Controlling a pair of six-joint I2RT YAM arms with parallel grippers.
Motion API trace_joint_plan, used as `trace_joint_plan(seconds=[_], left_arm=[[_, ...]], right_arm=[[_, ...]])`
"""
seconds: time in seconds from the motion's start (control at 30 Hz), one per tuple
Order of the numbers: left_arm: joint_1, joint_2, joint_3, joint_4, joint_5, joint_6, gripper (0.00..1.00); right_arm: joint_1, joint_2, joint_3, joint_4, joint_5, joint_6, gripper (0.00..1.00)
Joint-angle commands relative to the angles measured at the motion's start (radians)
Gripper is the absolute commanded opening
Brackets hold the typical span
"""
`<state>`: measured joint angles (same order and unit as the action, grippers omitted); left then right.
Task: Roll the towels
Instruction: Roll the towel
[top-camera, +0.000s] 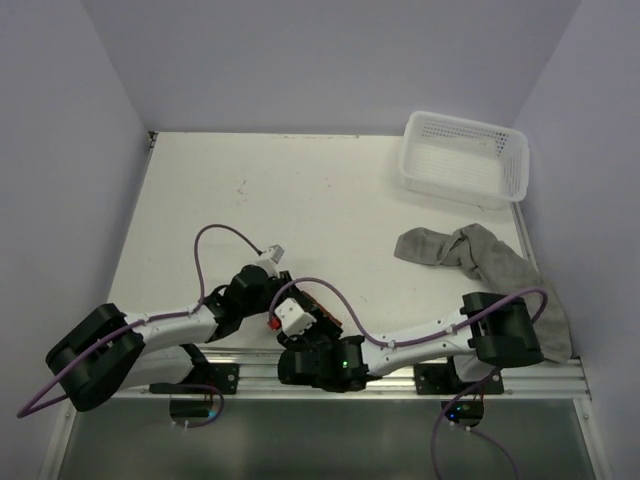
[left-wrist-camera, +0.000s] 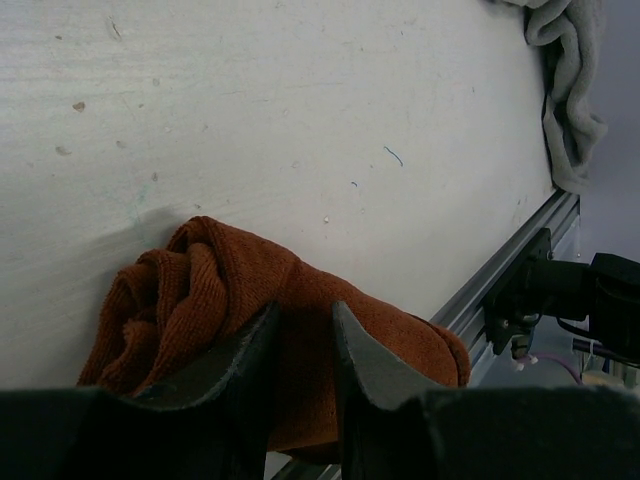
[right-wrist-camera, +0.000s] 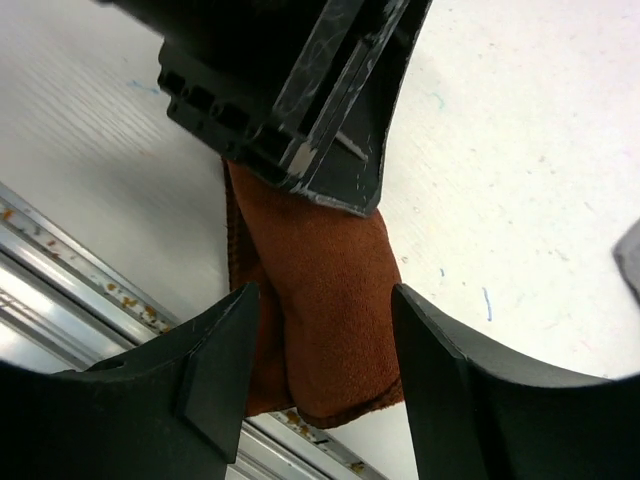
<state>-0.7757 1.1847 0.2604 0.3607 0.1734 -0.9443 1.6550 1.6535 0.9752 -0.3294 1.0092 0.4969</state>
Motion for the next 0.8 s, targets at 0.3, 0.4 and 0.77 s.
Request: trace_joint_plan(seconds=[0.3,0.4,0.77], left_arm=[[-0.011,-0.011,-0.062,-0.057,-0.028,0.007,0.32],[-0.01,-0.011,-0.064,-0.058,-0.026,0.007,0.32],[-0.01,-0.025,-0.105,-0.042,-0.029,-0.002,0.32]], right_arm=[[-0.32,-0.288,-0.223,0.233,-0.573,0.123,0.6],[-0.378,-0.296,-0.253,0.245,-0.646,0.147,0.61],[-0.405,-0.193,-0.343,0.407,-0.827,0.221,0.62]])
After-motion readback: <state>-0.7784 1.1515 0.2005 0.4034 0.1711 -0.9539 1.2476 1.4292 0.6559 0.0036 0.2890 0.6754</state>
